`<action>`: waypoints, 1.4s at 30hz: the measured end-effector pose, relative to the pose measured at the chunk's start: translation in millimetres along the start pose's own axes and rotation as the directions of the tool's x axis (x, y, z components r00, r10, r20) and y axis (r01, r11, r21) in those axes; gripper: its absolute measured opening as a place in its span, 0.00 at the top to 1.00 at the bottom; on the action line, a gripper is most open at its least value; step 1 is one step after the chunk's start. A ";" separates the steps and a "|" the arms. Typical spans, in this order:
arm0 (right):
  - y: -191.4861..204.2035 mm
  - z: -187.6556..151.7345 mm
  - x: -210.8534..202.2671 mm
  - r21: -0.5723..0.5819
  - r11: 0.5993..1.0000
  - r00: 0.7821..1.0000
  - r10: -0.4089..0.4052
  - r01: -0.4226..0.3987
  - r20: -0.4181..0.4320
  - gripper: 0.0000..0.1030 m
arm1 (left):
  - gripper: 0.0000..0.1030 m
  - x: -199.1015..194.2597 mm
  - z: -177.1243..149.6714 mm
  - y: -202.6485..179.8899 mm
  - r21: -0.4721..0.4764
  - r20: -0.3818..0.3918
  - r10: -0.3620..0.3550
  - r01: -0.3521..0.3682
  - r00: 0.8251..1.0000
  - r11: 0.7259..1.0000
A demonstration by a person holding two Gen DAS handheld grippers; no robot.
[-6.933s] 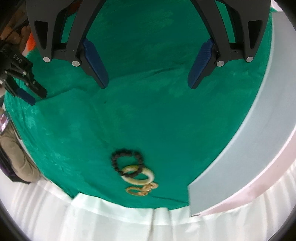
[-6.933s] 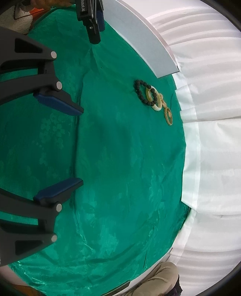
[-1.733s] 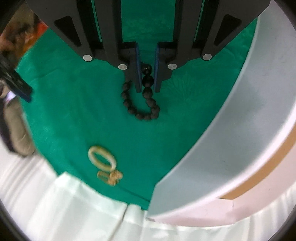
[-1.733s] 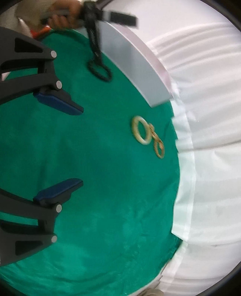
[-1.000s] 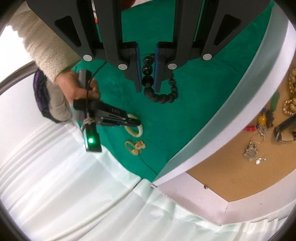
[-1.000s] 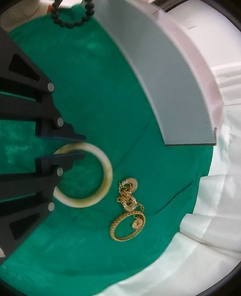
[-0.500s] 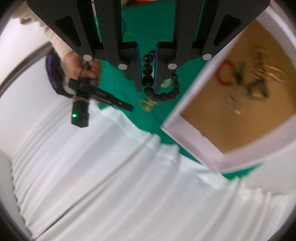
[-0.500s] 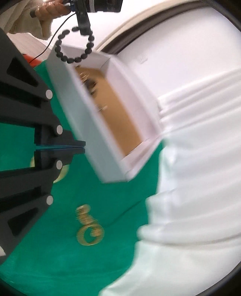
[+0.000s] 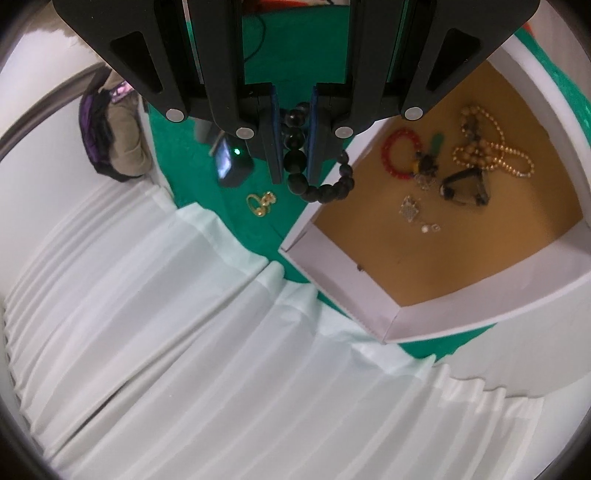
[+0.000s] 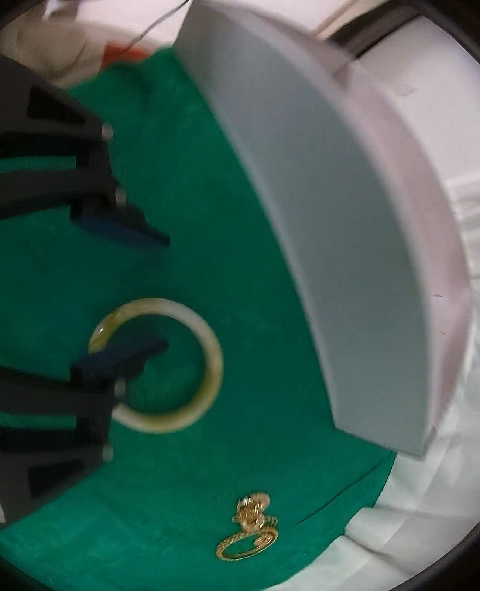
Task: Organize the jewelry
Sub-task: 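Carry the black bracelet into the box with the left tool while the right tool grasps the white jade bangle, then release both items into the box and withdraw both tools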
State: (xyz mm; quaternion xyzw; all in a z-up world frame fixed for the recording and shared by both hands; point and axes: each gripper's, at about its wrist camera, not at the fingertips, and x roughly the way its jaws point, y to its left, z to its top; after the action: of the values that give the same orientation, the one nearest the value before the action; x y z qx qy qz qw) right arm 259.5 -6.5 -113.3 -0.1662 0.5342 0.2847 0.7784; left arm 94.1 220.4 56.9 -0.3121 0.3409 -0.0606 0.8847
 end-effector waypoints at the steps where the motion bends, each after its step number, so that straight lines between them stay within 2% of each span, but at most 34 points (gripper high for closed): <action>1: 3.0 -0.4 -1.2 -0.022 0.999 0.999 -0.027 0.027 0.026 0.83 | 0.90 -1.6 -0.7 3.3 -0.005 -0.001 0.005 -0.005 1.000 1.000; 2: -0.1 -0.5 -1.7 -0.002 1.000 1.000 -0.018 0.018 0.021 0.90 | 0.90 -3.9 -0.8 5.7 -0.008 0.000 0.010 -0.010 1.000 1.000; 4: -14.6 -2.7 -11.6 0.094 0.992 0.995 0.079 -0.084 0.057 0.90 | 0.90 -6.7 0.9 10.6 -0.012 0.006 0.019 -0.019 1.000 1.000; 6: -29.8 -7.1 -31.6 0.170 0.971 0.980 0.149 -0.171 0.132 0.90 | 0.90 -11.1 3.7 16.8 -0.015 0.018 0.038 -0.037 0.999 0.999; 8: -42.5 -9.4 -59.1 0.226 0.941 0.954 0.204 -0.254 0.220 0.90 | 0.90 -12.9 6.3 23.5 -0.014 0.027 0.061 -0.060 0.998 0.998; 9: -43.8 -8.1 -73.0 0.229 0.935 0.944 0.210 -0.270 0.255 0.90 | 0.90 -12.6 7.6 27.7 -0.016 0.029 0.074 -0.074 0.997 0.997; 13: -27.3 22.6 -125.5 0.139 0.950 0.910 0.215 -0.279 0.354 0.90 | 0.90 -2.3 12.4 45.2 -0.036 0.017 0.107 -0.107 0.994 0.994; 17: 11.5 71.2 -145.2 0.022 0.969 0.893 0.219 -0.247 0.393 0.90 | 0.90 16.5 26.6 67.3 -0.050 -0.002 0.135 -0.135 0.991 0.990; 20: 34.0 104.3 -124.5 -0.003 0.974 0.900 0.209 -0.225 0.382 0.90 | 0.90 35.3 39.8 81.2 -0.047 -0.014 0.169 -0.170 0.985 0.984; 23: 57.9 128.3 -93.7 -0.039 0.985 0.926 0.172 -0.168 0.335 0.90 | 0.90 57.4 47.2 96.5 -0.047 -0.046 0.214 -0.216 0.976 0.975; 27: 80.9 139.3 -56.3 -0.075 0.987 0.952 0.156 -0.141 0.262 0.90 | 0.90 79.6 46.1 114.7 -0.049 -0.096 0.277 -0.283 0.956 0.958; 30: 96.6 141.3 -41.0 -0.093 0.988 0.960 0.141 -0.121 0.242 0.88 | 0.88 88.2 41.3 123.1 -0.031 -0.122 0.338 -0.344 0.933 0.939; 32: 104.3 143.4 -35.6 -0.084 0.990 0.965 0.131 -0.115 0.229 0.86 | 0.67 87.2 37.6 127.8 -0.040 -0.125 0.377 -0.385 0.918 0.922; 33: 106.1 139.6 -38.8 -0.079 0.991 0.963 0.126 -0.110 0.238 0.75 | 0.45 83.5 35.4 128.7 -0.047 -0.118 0.388 -0.395 0.914 0.917; 34: 106.7 139.1 -41.8 -0.075 0.991 0.959 0.127 -0.111 0.252 0.64 | 0.30 79.3 33.5 128.1 -0.054 -0.106 0.398 -0.405 0.911 0.913; 35: 105.7 135.5 -46.0 -0.067 0.992 0.955 0.121 -0.107 0.269 0.37 | 0.25 71.9 30.2 125.6 -0.058 -0.085 0.414 -0.420 0.906 0.906; 36: 106.5 130.5 -52.3 -0.058 0.993 0.951 0.112 -0.099 0.290 0.26 | 0.23 67.1 27.8 122.8 -0.056 -0.073 0.422 -0.426 0.904 0.903; 39: 101.5 102.6 -79.6 -0.050 0.997 0.933 0.080 -0.066 0.350 0.26 | 0.23 52.8 16.5 108.6 -0.034 -0.044 0.436 -0.437 0.899 0.899; 42: 91.5 62.6 -96.7 -0.035 0.998 0.915 -0.029 0.047 0.403 0.23 | 0.20 39.4 -0.8 80.6 0.023 0.005 0.449 -0.449 0.893 0.893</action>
State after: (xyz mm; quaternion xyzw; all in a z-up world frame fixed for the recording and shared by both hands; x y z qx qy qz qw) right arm 223.0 74.6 3.8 -0.1314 0.3530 0.3095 0.8731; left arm 115.1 271.7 -13.7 -0.2144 0.4032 0.1413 0.8783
